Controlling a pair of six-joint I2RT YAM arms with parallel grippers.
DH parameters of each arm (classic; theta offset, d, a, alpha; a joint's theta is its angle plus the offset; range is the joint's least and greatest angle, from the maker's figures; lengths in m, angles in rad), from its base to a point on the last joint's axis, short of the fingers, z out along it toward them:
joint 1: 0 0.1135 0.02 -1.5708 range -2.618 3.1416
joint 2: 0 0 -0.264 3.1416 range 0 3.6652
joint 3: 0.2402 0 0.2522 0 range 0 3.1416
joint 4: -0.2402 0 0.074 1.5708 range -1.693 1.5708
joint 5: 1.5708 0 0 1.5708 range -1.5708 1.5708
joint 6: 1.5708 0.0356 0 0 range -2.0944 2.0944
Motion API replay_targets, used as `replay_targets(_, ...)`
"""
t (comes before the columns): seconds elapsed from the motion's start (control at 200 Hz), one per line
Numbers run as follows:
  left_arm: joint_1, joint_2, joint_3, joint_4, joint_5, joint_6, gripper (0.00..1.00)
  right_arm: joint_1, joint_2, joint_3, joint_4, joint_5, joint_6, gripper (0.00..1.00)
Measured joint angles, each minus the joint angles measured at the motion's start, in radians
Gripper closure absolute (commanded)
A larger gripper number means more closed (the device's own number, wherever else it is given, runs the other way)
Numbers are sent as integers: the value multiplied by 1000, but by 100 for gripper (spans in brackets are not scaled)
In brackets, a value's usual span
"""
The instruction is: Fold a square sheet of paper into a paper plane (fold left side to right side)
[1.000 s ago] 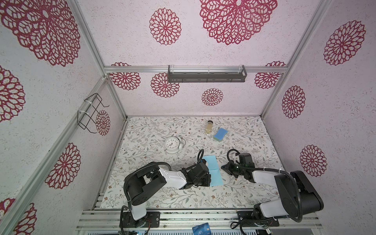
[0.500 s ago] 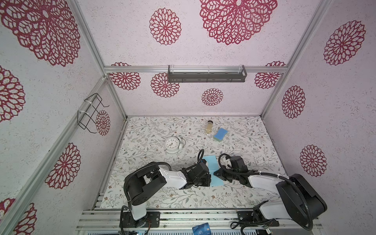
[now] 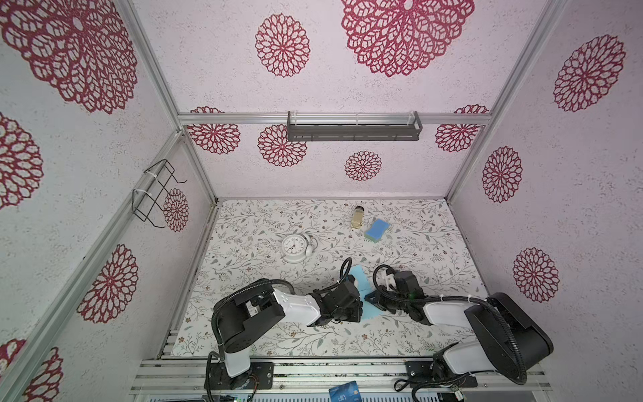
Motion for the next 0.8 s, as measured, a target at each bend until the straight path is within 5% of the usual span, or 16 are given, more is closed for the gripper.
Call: replay_targets(0.801,-84,-75,-106,40,-25,-66,100,5,-5,-10,15,16,30,100)
